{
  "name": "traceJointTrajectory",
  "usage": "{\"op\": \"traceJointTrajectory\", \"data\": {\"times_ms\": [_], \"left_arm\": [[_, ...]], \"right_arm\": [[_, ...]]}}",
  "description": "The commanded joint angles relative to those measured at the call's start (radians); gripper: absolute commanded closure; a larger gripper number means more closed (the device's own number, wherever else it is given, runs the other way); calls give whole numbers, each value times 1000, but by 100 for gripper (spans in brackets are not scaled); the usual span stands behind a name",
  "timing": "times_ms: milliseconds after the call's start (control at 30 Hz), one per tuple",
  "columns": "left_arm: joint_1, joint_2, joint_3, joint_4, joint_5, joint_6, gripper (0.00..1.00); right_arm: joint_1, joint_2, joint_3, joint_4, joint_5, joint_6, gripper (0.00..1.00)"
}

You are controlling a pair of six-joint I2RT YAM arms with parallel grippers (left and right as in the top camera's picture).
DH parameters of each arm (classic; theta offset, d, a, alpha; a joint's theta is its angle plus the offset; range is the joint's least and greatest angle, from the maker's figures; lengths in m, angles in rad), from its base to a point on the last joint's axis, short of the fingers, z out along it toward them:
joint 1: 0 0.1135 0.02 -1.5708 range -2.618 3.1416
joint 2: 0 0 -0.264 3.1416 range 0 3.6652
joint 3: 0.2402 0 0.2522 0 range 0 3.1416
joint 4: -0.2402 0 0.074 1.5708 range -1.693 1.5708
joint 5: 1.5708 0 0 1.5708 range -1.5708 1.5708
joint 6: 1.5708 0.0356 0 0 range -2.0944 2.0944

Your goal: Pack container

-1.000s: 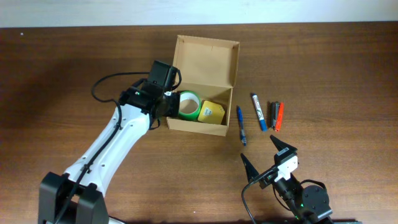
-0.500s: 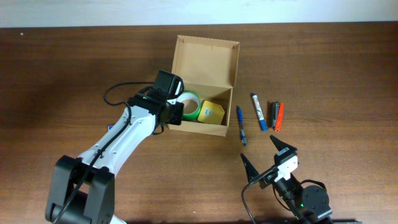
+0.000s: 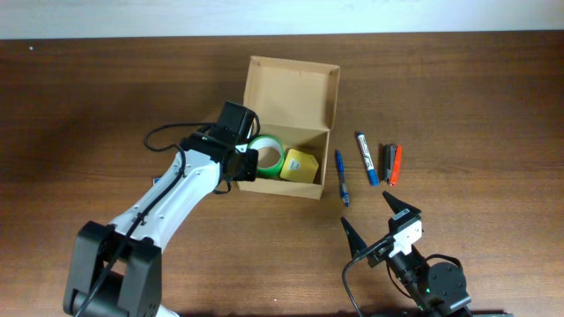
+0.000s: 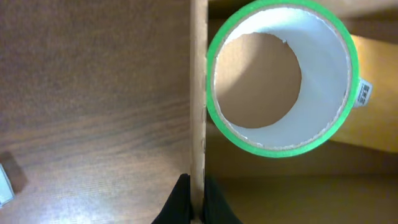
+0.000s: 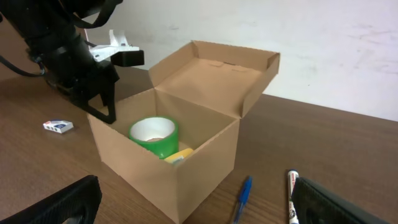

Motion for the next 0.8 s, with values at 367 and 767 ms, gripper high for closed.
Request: {"op": "traceJointTrajectory", "data": {"times_ms": [367, 767], "left_arm": [[-2, -65, -6, -82, 16, -117, 98], [-3, -66, -6, -89, 1, -160, 80]], "right_arm": [[5, -8, -10, 2, 9, -3, 1], [5, -8, -10, 2, 9, -3, 1]]}}
